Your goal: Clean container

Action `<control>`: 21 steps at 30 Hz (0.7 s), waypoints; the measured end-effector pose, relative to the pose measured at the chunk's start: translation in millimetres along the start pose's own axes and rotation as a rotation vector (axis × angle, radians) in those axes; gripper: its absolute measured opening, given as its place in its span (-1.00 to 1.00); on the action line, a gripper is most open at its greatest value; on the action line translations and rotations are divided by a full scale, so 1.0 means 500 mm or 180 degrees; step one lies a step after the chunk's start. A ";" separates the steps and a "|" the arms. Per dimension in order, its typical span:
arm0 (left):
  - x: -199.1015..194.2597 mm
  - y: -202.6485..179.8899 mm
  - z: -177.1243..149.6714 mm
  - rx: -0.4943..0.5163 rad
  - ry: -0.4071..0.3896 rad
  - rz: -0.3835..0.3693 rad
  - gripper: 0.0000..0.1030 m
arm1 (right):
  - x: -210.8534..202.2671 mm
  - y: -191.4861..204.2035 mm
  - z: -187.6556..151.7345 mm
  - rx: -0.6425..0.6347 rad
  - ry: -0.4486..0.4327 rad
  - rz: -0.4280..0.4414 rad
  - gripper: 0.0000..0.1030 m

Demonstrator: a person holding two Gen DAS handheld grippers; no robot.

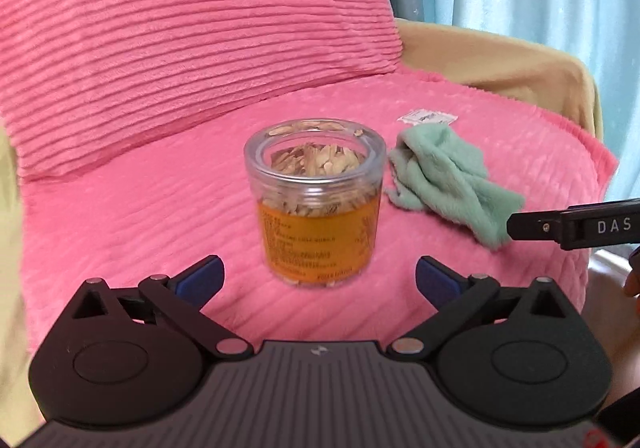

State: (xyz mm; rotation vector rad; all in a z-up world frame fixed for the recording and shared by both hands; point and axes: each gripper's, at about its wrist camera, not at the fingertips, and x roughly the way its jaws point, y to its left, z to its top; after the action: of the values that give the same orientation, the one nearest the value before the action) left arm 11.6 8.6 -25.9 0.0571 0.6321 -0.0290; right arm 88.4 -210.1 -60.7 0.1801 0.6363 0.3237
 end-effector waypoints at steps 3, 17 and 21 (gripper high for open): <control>-0.021 -0.001 -0.008 -0.0122 0.0048 -0.0024 0.99 | -0.017 -0.001 -0.021 0.0068 0.0035 -0.0034 0.98; -0.049 -0.038 -0.061 -0.0371 0.0141 0.0257 0.99 | -0.078 0.013 -0.065 -0.0264 0.0025 -0.0248 0.98; -0.049 -0.040 -0.062 -0.0415 0.0119 0.0306 0.99 | -0.070 0.006 -0.065 -0.0239 0.0045 -0.0271 0.98</control>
State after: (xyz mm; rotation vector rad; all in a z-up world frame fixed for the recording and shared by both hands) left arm -27.4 -9.3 -37.5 -0.0379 0.6665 0.1064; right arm 41.5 -217.5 -66.2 0.0786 0.6427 0.2665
